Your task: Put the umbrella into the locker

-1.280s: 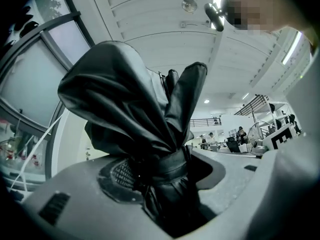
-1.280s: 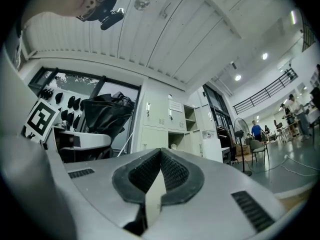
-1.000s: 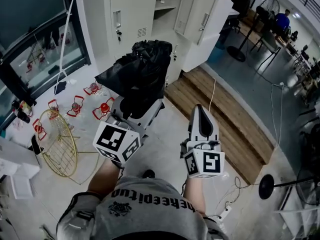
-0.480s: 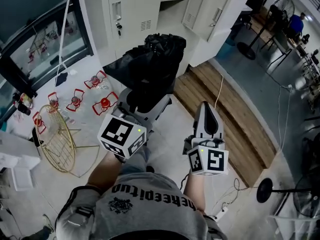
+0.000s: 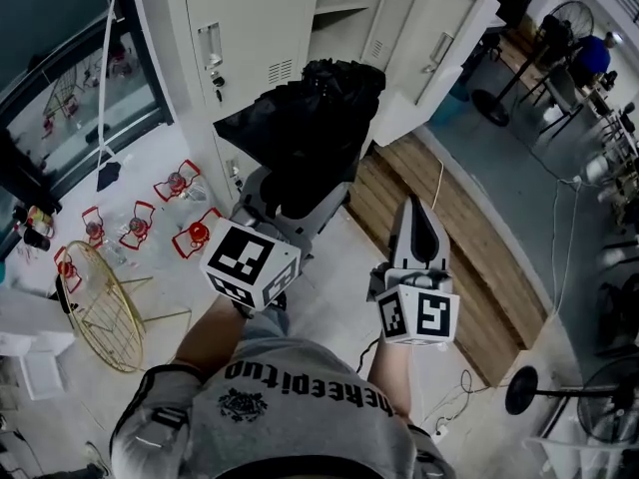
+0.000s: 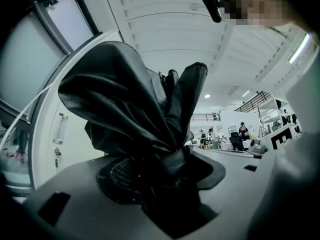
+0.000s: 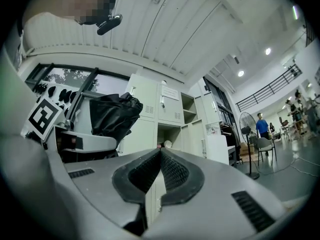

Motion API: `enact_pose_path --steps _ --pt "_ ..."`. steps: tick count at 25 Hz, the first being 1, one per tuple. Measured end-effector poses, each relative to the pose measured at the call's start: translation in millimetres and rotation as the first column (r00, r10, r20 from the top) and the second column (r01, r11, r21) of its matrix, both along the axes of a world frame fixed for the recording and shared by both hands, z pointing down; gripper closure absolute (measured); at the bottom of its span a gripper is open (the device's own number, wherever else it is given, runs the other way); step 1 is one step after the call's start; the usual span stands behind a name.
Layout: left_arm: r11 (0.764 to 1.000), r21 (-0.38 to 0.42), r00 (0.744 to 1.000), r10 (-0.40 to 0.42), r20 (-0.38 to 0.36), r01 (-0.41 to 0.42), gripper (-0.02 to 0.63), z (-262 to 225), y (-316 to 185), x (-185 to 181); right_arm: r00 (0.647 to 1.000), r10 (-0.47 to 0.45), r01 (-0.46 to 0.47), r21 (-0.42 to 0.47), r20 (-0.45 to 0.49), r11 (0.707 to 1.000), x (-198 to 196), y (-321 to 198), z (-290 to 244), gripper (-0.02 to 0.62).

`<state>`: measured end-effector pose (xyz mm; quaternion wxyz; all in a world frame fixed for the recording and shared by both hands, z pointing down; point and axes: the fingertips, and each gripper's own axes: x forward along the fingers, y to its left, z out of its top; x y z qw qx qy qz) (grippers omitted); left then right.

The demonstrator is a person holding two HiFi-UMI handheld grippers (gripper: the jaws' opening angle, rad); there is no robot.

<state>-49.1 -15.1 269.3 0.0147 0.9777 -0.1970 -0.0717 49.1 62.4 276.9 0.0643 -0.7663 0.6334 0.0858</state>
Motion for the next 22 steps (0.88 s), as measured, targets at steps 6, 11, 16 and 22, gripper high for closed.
enact_pose_path --steps 6,11,16,22 --pt "1.0 -0.003 1.0 0.017 0.009 -0.017 0.344 -2 -64 26 1.0 0.002 -0.002 -0.004 -0.007 1.0 21 -67 -4 0.592" --pt "0.999 -0.007 0.999 0.036 0.022 -0.036 0.344 -4 -115 45 1.0 0.013 -0.013 -0.008 -0.007 1.0 37 -119 -6 0.593" --pt "0.997 -0.01 0.997 0.073 0.041 -0.072 0.344 2 -147 60 0.999 0.037 -0.037 -0.009 -0.001 0.999 47 -153 -2 0.592" --pt "0.994 -0.024 0.992 0.108 0.063 -0.107 0.344 16 -172 72 0.998 0.068 -0.068 -0.032 -0.007 0.997 54 -176 10 0.593"
